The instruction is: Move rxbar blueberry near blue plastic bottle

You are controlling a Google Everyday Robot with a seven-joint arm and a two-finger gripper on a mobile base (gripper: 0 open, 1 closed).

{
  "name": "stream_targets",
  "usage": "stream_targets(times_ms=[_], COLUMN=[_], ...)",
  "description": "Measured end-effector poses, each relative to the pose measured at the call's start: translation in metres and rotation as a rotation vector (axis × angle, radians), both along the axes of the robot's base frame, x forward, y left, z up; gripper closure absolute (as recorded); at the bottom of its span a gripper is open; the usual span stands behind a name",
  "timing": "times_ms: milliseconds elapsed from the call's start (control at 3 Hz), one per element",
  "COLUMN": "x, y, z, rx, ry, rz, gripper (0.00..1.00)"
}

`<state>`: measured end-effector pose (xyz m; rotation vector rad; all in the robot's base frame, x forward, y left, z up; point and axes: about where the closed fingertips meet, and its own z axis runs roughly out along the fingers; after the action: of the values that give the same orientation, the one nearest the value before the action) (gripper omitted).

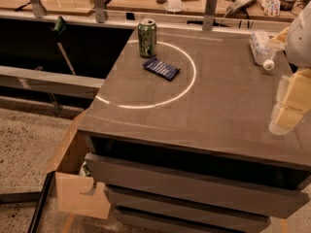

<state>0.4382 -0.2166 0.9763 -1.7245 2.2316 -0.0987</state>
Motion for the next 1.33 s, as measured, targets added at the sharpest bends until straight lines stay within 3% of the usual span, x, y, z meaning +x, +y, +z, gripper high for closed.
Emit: stream_targets(times_ms=[333,667,1000,1333], x=[0.0,0.001,0.007,0.012], y=[0.0,0.0,-0.025,-0.048], z=[0.0,-0.005,-0.041,-0.061], rx=[0.0,0.084,0.277,0.491], ry=[0.0,-0.012,-0.054,-0.135], rz=[0.0,-0.012,-0.066,-0.111], gripper=[0.0,0.0,0.0,0.0])
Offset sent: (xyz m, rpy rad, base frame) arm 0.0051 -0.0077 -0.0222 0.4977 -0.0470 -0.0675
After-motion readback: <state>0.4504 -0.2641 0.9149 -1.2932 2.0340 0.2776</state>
